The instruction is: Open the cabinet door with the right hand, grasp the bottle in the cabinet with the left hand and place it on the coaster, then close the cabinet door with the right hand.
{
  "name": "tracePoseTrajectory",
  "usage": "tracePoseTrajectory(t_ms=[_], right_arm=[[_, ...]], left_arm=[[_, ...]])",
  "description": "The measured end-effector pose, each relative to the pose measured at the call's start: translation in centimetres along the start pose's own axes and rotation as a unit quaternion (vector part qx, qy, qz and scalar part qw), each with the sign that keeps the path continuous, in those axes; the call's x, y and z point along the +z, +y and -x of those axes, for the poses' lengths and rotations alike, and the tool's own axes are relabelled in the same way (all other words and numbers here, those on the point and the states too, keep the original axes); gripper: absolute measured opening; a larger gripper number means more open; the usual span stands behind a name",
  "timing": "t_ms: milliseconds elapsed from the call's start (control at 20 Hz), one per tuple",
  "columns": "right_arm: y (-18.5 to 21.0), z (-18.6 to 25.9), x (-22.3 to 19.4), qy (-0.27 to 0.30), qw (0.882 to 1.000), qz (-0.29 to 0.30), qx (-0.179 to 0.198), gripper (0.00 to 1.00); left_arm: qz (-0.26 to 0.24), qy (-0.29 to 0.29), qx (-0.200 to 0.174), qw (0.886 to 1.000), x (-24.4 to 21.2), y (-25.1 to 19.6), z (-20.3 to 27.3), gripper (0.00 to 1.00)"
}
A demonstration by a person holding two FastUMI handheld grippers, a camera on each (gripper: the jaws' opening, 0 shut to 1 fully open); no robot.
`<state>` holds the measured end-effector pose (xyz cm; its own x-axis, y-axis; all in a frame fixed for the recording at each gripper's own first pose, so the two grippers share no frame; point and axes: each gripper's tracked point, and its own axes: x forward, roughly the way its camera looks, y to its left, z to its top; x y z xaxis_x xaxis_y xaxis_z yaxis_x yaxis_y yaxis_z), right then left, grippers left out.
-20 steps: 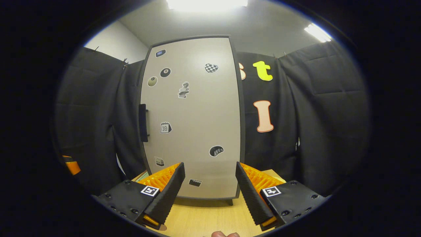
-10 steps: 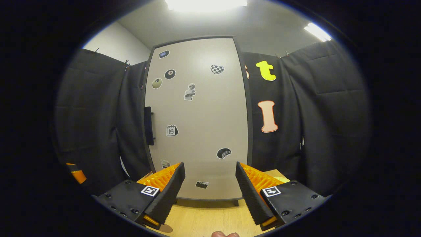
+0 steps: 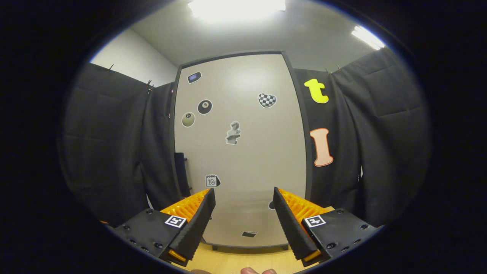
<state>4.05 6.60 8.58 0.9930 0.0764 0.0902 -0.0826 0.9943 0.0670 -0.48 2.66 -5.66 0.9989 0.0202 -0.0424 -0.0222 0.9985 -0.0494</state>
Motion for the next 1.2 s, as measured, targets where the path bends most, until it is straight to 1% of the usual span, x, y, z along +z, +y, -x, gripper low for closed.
tracePoseTrajectory(t_ms=[50,100,150,250,300,450,500,550,650,800,850,900,950,1050,1100,1150,1200], right_arm=[[0.7,-0.8,0.6,-0.001,1.000,-0.006,0.004,0.93],[1.5,-1.4,1.2,-0.002,1.000,-0.011,0.007,0.93],[2.0,-2.2,1.7,-0.004,1.000,-0.013,0.003,0.98],[3.4,-3.6,2.6,-0.005,1.000,-0.013,0.004,0.98],[4.4,-4.4,2.7,-0.004,1.000,-0.014,0.010,0.93],[7.1,-6.6,3.2,0.001,1.000,-0.010,0.023,0.93],[8.0,-7.2,3.1,0.003,1.000,-0.009,0.027,0.97],[9.0,-7.8,3.1,0.005,0.999,-0.011,0.032,0.97],[11.2,-9.1,2.6,0.013,0.999,-0.006,0.046,0.98],[13.2,-10.9,1.1,0.028,0.998,0.021,0.050,0.98],[13.8,-11.5,0.5,0.036,0.998,0.027,0.050,0.97],[14.0,-11.9,0.0,0.044,0.998,0.029,0.046,0.97],[14.4,-12.4,-0.6,0.054,0.997,0.029,0.042,0.97],[15.1,-13.3,-1.5,0.068,0.996,0.026,0.041,0.98],[15.2,-13.7,-1.8,0.073,0.996,0.028,0.034,0.98],[15.1,-14.2,-2.2,0.078,0.996,0.030,0.029,0.96],[15.4,-14.5,-2.4,0.081,0.996,0.031,0.024,0.83]], left_arm=[[-0.003,0.000,0.005,1.000,-0.2,0.2,0.0,0.82],[-0.006,0.000,0.010,1.000,-0.3,0.6,0.0,0.82],[-0.008,0.001,0.015,1.000,-0.4,1.1,0.0,0.82],[-0.004,0.003,0.025,1.000,-1.0,2.3,0.6,0.82],[0.003,0.006,0.030,1.000,-1.5,2.8,0.7,0.84],[0.016,0.014,0.049,0.999,-2.4,4.6,1.1,0.82],[0.020,0.016,0.057,0.998,-2.6,5.2,1.1,0.83],[0.023,0.018,0.063,0.998,-2.8,5.8,1.1,0.83],[0.027,0.022,0.078,0.996,-3.4,7.1,1.3,0.83],[0.031,0.028,0.099,0.994,-4.1,9.2,1.7,0.82],[0.033,0.029,0.105,0.993,-4.1,9.9,1.8,0.82],[0.035,0.030,0.111,0.993,-4.4,10.5,1.9,0.85],[0.037,0.033,0.116,0.992,-4.6,11.1,2.0,0.82],[0.040,0.040,0.127,0.990,-5.2,12.1,2.1,0.82],[0.040,0.044,0.132,0.990,-5.4,12.4,2.2,0.85],[0.039,0.046,0.134,0.989,-5.6,12.6,2.2,0.85],[0.038,0.047,0.137,0.989,-5.8,12.6,2.2,0.84]])
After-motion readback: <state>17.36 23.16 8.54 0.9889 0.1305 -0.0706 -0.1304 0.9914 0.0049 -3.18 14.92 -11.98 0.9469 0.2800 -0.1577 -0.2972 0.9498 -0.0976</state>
